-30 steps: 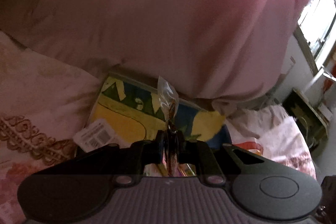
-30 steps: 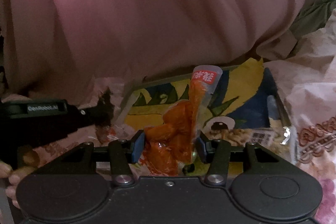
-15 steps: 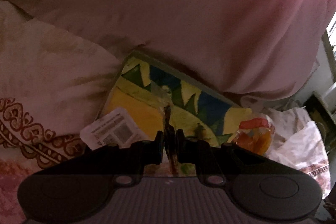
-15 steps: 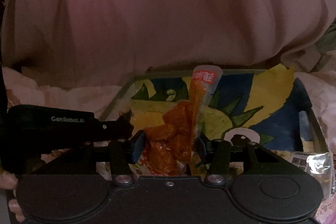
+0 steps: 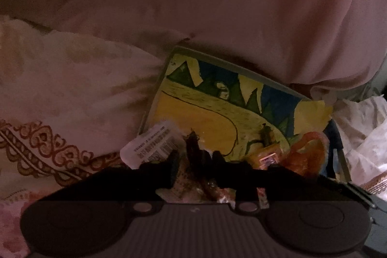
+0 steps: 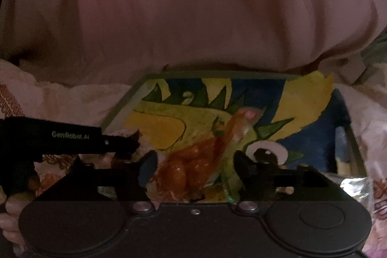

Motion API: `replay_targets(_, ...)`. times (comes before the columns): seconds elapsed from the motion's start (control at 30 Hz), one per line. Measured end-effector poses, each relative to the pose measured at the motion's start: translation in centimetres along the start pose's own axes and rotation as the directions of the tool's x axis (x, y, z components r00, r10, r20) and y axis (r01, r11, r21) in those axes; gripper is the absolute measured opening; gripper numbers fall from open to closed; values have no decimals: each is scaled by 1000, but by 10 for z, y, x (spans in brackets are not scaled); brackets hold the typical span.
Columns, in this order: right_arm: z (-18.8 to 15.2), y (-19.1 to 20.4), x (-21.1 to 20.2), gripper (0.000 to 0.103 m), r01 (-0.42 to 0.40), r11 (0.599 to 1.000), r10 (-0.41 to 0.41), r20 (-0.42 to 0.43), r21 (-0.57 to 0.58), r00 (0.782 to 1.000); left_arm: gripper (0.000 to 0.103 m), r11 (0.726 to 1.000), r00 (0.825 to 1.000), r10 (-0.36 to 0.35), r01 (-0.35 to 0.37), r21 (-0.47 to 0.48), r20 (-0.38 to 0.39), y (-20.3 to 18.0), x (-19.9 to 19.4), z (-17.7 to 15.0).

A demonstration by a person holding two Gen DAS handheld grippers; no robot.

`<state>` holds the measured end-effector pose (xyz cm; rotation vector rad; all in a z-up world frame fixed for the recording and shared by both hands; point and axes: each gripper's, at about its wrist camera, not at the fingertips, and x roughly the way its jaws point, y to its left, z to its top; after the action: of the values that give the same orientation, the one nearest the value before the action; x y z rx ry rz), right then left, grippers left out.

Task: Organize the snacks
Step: 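Open left tool over tray while right tool releases orange bag inside, then lift both tools away from the tray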

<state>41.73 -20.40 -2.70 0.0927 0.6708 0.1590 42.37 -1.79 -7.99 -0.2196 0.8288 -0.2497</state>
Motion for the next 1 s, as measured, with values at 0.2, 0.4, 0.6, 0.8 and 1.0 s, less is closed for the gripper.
replay_targets(0.2,9,-2,-28,90,20,1000,-19,58,-19,998,72,1000,999,9,-10,23,42,-6,-18,-2)
replay_targets(0.4,12,-1,-69,100,45,998,-38,153,-40,988,86,1000,996,11,-14,26,92,-7,-47,-4)
replay_targets(0.6,9,-2,-111,102,58,998,-49,220,-36,974,100,997,982,50,-60,48,184,-10,-91,-15)
replay_targets(0.8,-10,-10,-154,102,60,998,-62,228,13,972,102,947,932,191,-257,193,307,-33,-142,-34)
replay_targets(1.0,-36,-8,-201,102,82,996,-85,255,20,963,103,909,909,215,-319,267,356,-40,-183,-81)
